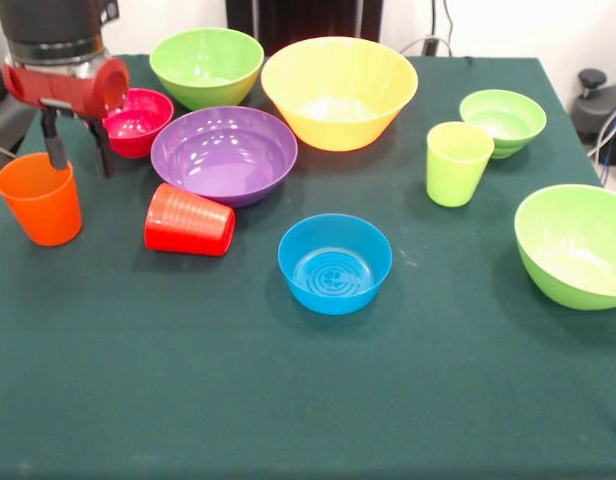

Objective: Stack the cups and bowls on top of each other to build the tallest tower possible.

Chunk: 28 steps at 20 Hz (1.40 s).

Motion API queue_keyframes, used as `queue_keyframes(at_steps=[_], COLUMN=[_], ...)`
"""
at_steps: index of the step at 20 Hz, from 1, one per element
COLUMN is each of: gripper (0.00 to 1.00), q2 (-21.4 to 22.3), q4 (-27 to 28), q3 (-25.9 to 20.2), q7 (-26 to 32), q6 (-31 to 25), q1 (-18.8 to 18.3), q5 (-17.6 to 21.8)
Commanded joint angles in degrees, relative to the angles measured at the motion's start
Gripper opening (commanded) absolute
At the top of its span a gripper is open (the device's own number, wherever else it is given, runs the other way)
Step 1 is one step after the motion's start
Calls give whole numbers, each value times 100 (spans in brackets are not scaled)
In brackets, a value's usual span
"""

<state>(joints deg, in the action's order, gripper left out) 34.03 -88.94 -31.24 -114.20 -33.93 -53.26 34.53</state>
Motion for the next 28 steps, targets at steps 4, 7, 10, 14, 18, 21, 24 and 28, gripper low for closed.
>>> queue_keyframes(at_steps=[4, 7, 10, 14, 18, 21, 24, 28], gripper=[100, 100, 100, 100, 100, 100, 100, 100], q2=[362, 240, 58, -83, -76, -102, -162, -351], q4=[-492, -439, -340, -232, -200, -201, -191, -67], q3=[-342, -347, -362, -408, -459, -493, -515, -543], q7=[1334, 1308, 1371, 1586, 1793, 1829, 1843, 1897], q6=[-855, -768, -680, -700, -800, -803, -770, -709], q1=[70, 53, -10, -160, -330, -404, -460, -502], q5=[-34, 43, 138, 191, 236, 282, 350, 443])
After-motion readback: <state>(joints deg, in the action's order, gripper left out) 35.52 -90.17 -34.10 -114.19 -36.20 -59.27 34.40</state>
